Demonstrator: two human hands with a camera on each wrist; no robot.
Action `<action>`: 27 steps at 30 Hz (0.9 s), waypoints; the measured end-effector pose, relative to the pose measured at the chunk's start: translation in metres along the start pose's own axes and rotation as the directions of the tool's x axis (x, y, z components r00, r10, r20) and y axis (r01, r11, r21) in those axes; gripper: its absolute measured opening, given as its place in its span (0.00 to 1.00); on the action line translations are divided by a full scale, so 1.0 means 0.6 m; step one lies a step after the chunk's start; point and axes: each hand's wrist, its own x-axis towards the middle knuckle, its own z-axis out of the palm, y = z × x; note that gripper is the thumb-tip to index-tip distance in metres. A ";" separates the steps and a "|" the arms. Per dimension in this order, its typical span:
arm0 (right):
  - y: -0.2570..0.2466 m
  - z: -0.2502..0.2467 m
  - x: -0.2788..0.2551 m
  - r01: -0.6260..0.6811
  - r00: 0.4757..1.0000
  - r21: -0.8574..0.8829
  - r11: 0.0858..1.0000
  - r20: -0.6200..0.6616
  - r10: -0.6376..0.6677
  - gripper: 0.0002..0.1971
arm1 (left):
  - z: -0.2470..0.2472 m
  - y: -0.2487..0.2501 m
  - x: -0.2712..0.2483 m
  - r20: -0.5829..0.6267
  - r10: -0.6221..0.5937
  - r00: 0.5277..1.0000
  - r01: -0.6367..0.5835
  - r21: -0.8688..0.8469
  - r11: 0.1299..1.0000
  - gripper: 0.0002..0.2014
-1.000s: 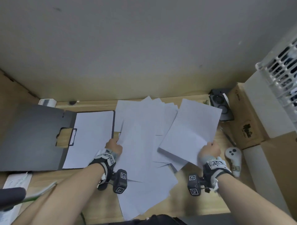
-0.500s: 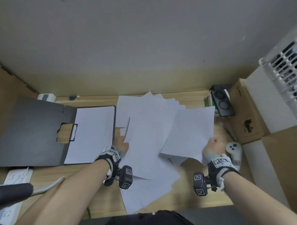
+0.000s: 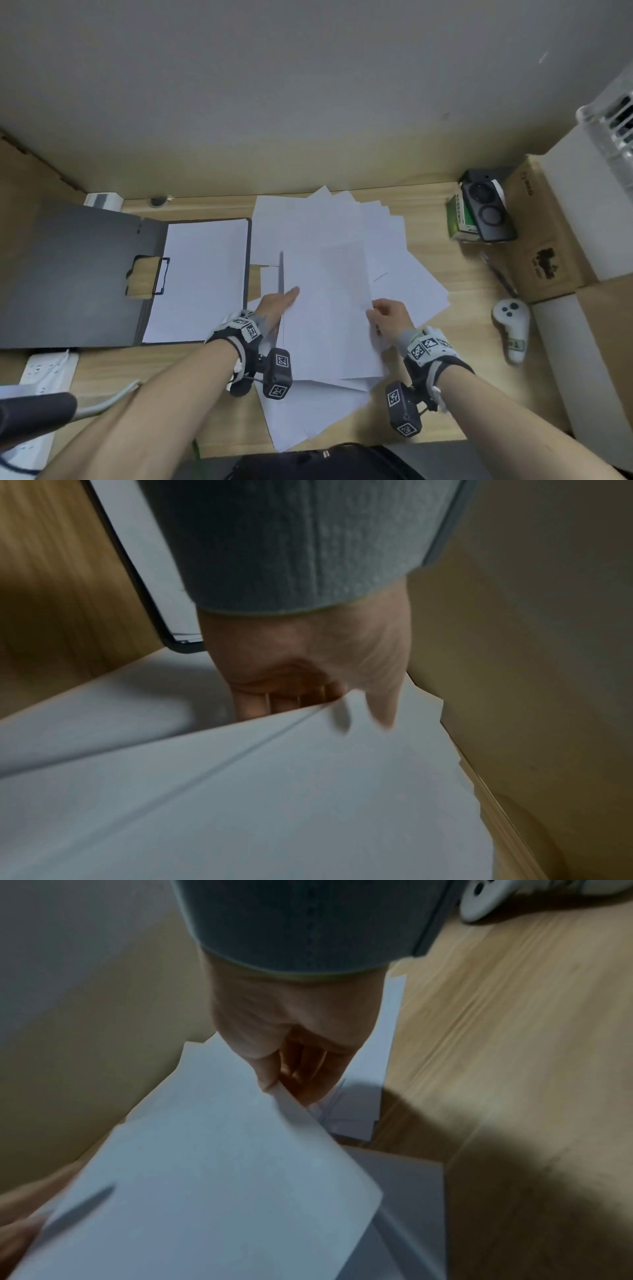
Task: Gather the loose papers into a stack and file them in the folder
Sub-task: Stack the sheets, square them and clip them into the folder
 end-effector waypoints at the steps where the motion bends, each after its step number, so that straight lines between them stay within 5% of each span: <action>1: -0.005 0.009 0.001 -0.006 0.999 0.003 1.000 0.048 0.006 0.07 | -0.004 -0.017 0.015 0.018 -0.002 1.000 0.002 0.019 1.000 0.37; 4: -0.024 0.027 0.019 -0.011 0.998 -0.012 1.000 0.059 0.012 0.10 | -0.014 -0.018 0.001 -0.084 -0.010 0.996 0.015 0.058 0.998 0.42; 7: -0.051 0.030 0.049 -0.015 0.987 -0.078 0.997 -0.160 0.003 0.06 | -0.041 -0.017 -0.011 -0.265 0.014 0.964 -0.001 0.049 0.999 0.22; 10: -0.086 0.033 0.089 -0.045 0.974 -0.162 0.986 -0.225 0.008 0.16 | -0.082 -0.024 -0.006 -0.304 0.000 0.953 -0.022 -0.068 0.997 0.10; 14: -0.126 0.044 0.126 -0.094 0.980 -0.203 0.975 -0.189 0.055 0.26 | -0.117 -0.028 0.001 -0.321 -0.040 0.946 0.003 -0.115 0.993 0.16; 19: -0.137 0.061 0.156 -0.100 0.989 -0.363 0.926 -0.142 0.051 0.14 | -0.120 -0.027 0.002 -0.309 -0.061 0.949 0.030 -0.102 0.994 0.15; 27: -0.132 0.024 0.128 -0.050 0.931 -0.015 0.999 -0.364 0.041 0.07 | -0.095 -0.015 0.001 -0.380 -0.137 0.915 0.165 0.042 0.985 0.32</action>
